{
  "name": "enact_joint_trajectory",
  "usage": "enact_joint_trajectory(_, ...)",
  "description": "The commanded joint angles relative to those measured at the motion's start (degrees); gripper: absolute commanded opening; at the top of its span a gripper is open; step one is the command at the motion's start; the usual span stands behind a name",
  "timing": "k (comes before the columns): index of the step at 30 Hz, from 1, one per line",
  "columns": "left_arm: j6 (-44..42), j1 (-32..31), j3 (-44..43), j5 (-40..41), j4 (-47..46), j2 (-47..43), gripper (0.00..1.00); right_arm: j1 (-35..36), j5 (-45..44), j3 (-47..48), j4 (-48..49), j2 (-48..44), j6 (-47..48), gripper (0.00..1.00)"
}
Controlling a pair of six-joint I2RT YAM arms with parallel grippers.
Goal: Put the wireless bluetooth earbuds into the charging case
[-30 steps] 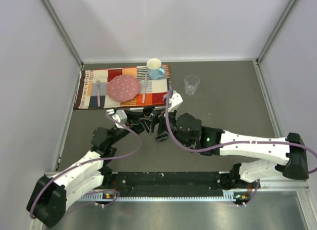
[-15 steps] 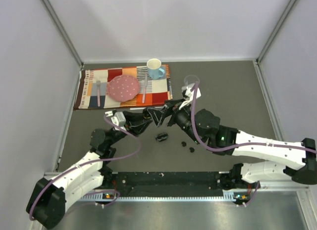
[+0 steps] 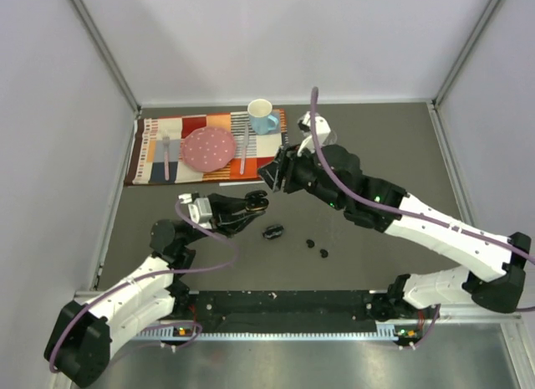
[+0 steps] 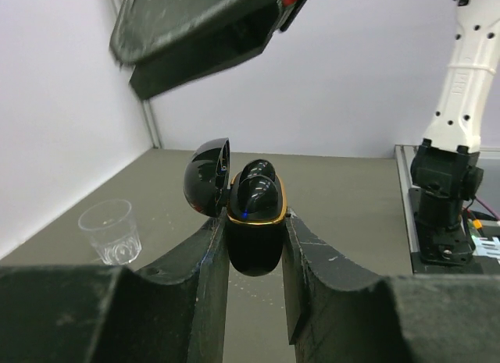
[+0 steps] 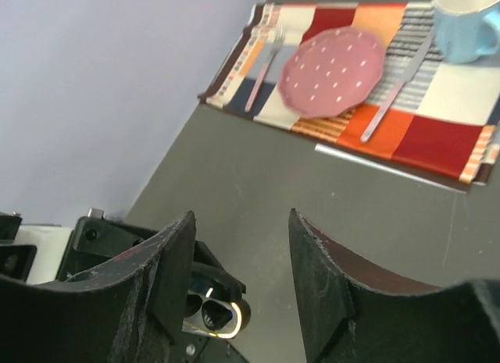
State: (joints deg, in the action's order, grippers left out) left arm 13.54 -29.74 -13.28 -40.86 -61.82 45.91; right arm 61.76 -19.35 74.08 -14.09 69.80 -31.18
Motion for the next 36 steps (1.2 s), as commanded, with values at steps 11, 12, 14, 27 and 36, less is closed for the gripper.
enact_joint_trajectory(11, -2.11, -0.15, -4.21, -2.82, -1.03, 0.93, 0.00, -0.76, 16.10, 3.62, -10.70, 4.30, -1.17, 0.18)
enact_joint_trajectory(12, -2.38, -0.15, -4.39, -2.65, -0.24, 1.02, 0.00, -0.76, 16.19, 2.48, -10.79, 4.03, -1.25, 0.17)
enact_joint_trajectory(14, -2.21, -0.15, -4.65, -1.86, 0.56, 1.46, 0.00, -0.67, 15.32, 1.33, -10.79, 2.72, -1.16, 0.17)
enact_joint_trajectory(27, 9.90, 0.64, -13.34, 4.22, 34.92, 12.07, 0.00, -13.14, 6.07, -13.87, -14.39, -8.36, -18.48, 0.43)
enact_joint_trajectory(36, 22.56, 3.01, -18.88, 1.22, 35.28, 30.00, 0.00, -13.95, 10.74, -17.65, -14.39, -7.66, -19.44, 0.43)
